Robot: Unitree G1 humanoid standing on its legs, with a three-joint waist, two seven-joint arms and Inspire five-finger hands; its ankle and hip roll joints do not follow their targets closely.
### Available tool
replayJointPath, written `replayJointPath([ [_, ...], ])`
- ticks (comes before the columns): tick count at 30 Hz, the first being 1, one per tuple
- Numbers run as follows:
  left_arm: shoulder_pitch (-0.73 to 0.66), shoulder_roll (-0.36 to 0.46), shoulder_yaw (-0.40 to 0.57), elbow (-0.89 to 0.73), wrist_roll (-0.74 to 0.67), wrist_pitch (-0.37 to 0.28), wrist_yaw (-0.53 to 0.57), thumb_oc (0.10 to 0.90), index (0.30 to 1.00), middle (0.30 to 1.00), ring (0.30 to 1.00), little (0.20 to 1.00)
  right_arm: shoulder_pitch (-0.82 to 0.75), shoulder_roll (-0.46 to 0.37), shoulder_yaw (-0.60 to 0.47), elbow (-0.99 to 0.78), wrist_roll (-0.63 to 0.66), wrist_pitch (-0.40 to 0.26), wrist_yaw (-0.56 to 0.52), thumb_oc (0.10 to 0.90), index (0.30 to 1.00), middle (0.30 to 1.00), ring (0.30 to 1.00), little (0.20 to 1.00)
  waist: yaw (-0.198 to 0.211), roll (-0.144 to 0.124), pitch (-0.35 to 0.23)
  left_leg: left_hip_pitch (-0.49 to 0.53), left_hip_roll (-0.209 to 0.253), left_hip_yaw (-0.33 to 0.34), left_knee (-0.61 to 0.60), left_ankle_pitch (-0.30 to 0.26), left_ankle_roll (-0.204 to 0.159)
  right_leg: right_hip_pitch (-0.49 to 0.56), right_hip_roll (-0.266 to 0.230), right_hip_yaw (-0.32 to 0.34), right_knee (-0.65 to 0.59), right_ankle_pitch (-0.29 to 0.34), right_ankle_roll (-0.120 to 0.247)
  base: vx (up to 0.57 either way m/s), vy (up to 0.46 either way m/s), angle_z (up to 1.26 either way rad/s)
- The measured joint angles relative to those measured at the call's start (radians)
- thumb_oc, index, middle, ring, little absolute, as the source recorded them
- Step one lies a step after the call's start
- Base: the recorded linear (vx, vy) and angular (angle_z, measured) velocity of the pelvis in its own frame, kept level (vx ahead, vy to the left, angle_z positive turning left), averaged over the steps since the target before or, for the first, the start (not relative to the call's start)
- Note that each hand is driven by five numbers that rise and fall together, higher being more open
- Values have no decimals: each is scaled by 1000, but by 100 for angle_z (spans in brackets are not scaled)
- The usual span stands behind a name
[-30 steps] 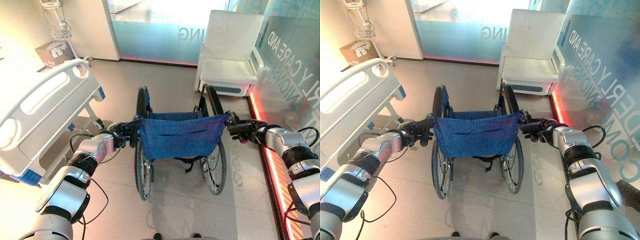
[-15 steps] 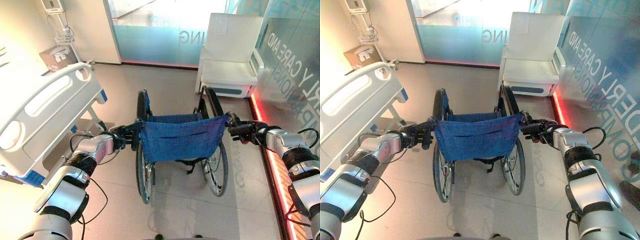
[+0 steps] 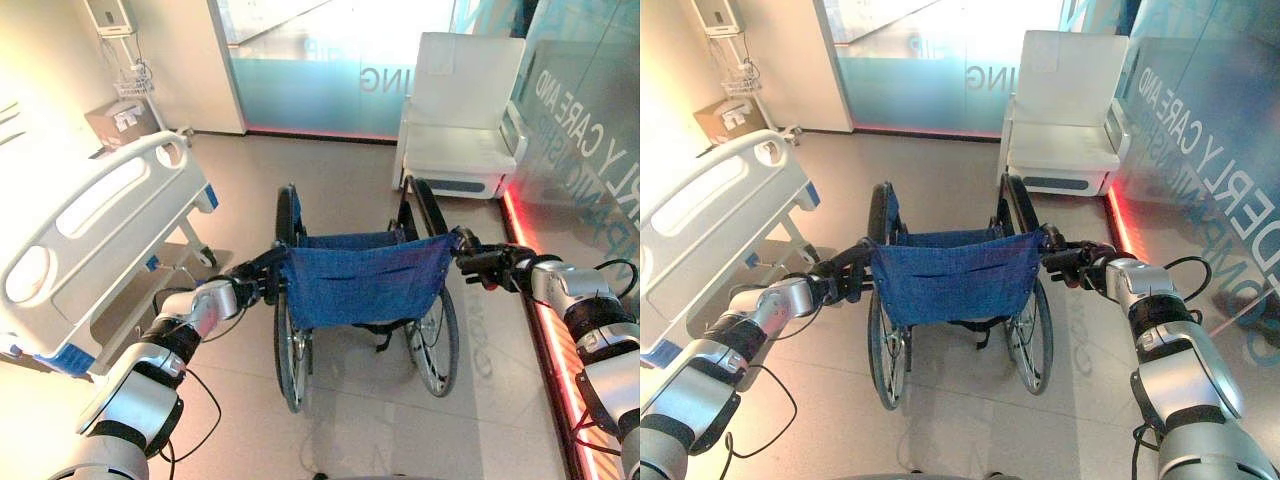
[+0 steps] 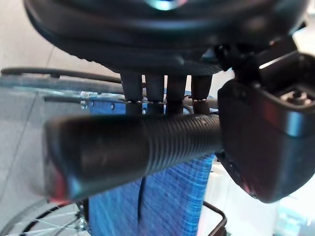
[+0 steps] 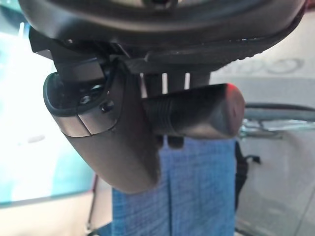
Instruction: Push the wheelchair next to the bed
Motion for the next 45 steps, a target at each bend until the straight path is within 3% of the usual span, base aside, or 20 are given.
replayJointPath([
  [2,23,-14,19,-1,-31,-30,4,400,300,300,300,300,24,0,-1,-38,1,-3,-30,400,300,300,300,300,0,1,0,1,1,0,0,0,0,0,1,0,0,0,0,0,0,0],
  [12,35,-25,33,0,-36,-44,6,400,300,300,300,300,35,1,-2,-52,11,-3,-48,400,300,300,300,300,1,1,-1,2,2,1,0,0,0,2,3,0,0,1,-2,0,-43,0],
  [27,35,-54,44,1,62,-82,70,400,300,300,300,300,40,28,-2,-52,82,-3,-130,400,300,300,300,300,2,0,0,5,12,-4,7,7,-10,3,13,0,0,-1,-10,13,-83,1],
  [31,35,-59,46,11,84,-97,86,400,300,300,300,300,40,44,-3,-52,87,-6,-149,400,300,300,300,300,2,-15,4,-39,3,-2,95,-5,-30,2,6,-8,1,-5,-16,18,-18,4],
  [33,35,-58,50,11,84,-98,87,400,300,300,300,300,40,45,-3,-52,109,-9,-157,400,300,300,300,300,1,-27,12,-77,-6,4,159,-8,-35,3,-3,-16,2,-8,-25,140,130,10],
  [37,35,-58,44,6,83,-94,69,400,300,300,300,300,59,43,-7,-62,119,-22,-201,400,300,300,300,300,-2,-27,19,-141,11,86,147,-19,-51,10,-3,-43,5,-18,-36,277,194,15],
  [39,35,-57,36,-5,83,-93,61,400,300,300,300,300,62,30,-7,-62,119,-22,-204,400,300,300,300,300,2,-21,22,-176,25,104,123,-19,-51,11,-2,-44,6,-21,-36,271,163,-5],
  [42,34,-57,36,-16,83,-86,44,400,300,300,300,300,61,9,-9,-67,119,-29,-202,400,300,300,300,300,8,19,28,-227,60,114,141,-31,-57,20,2,-42,13,-29,-13,333,228,-28],
  [44,28,-50,36,-16,85,-78,36,400,300,300,300,300,62,11,-8,-67,119,-29,-201,400,300,300,300,300,24,19,29,-229,60,134,166,-30,-56,20,-11,-38,33,-41,4,349,240,-47],
  [45,23,-50,37,-16,90,-78,34,400,300,300,300,300,62,10,-11,-67,119,-30,-199,400,300,300,300,300,32,22,30,-231,63,136,165,-29,-55,1,-13,-36,87,-50,-5,351,259,-41],
])
